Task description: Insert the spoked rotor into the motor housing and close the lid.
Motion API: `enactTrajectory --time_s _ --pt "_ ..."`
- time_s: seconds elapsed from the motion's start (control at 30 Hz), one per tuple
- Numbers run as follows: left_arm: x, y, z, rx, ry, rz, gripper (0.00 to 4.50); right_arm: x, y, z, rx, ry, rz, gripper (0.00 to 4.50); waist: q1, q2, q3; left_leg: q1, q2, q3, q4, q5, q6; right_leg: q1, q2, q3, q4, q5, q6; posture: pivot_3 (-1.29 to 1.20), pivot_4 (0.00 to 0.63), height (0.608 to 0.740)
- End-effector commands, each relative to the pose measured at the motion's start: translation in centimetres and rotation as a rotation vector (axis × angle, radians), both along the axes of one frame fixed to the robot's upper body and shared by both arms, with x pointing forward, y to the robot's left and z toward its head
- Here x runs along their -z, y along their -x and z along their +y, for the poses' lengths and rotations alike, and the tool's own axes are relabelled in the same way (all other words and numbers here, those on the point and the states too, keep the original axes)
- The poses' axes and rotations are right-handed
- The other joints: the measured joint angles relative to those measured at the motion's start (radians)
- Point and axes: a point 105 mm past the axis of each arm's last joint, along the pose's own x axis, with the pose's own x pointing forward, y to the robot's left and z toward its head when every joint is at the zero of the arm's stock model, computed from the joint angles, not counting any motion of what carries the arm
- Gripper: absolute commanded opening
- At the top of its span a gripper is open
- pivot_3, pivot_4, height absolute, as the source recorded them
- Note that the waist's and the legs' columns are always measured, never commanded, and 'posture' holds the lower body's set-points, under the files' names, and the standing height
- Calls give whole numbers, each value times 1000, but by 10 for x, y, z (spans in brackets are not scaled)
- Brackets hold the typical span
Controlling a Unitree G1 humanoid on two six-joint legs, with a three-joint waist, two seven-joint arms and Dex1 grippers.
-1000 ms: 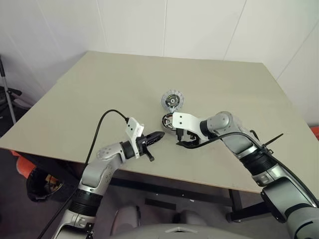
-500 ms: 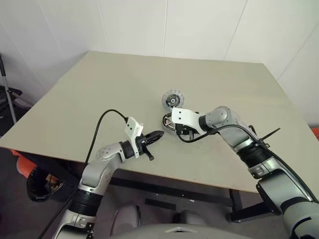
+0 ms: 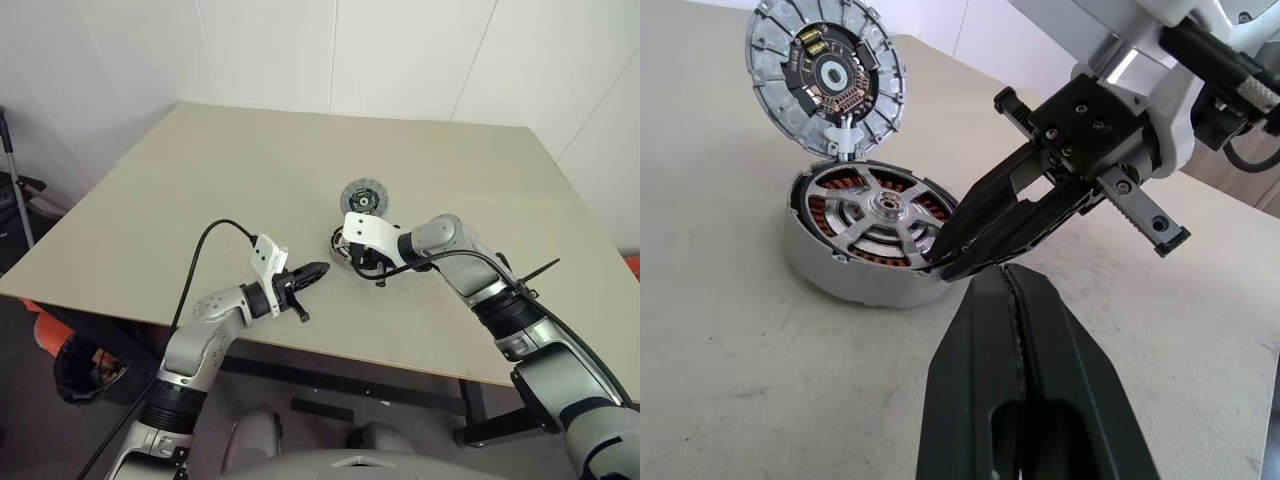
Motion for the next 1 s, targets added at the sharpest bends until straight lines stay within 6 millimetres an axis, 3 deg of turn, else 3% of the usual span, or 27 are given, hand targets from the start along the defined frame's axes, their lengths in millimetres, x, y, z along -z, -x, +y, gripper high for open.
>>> enactTrajectory --time_s 0.03,0.27,0.47,0.67,0.83,1.0 --pt "-14 -2 -2 10 26 -42 0 -37 -3 -8 68 -41 -99 16 1 0 0 -1 0 0 0 0 0 0 0 0 0 0 0 0 0 740" --pt "-14 -2 -6 31 31 -33 0 -54 20 -17 140 -49 -63 16 0 1 0 -3 1 0 -2 0 0 -5 1 0 1 0 0 0 0 740" --pt "-15 -2 -9 41 39 -25 0 -64 43 -4 286 -187 71 16 0 2 1 -3 2 1 -2 0 0 -5 1 0 1 0 0 0 0 740" --pt "-16 -1 -10 41 43 -19 0 -75 43 2 454 -279 110 16 2 3 1 -3 2 1 -2 4 -6 -5 1 0 1 0 0 0 0 740" --pt "-16 2 -10 39 45 -14 0 -72 38 -8 539 -311 93 16 7 3 2 -2 0 1 -2 6 -10 -5 0 1 1 0 0 0 0 740" --pt "-11 3 -9 35 46 0 0 -63 46 -12 566 -373 141 16 7 3 2 -2 0 0 -4 6 -10 -5 0 1 1 0 0 0 0 740"
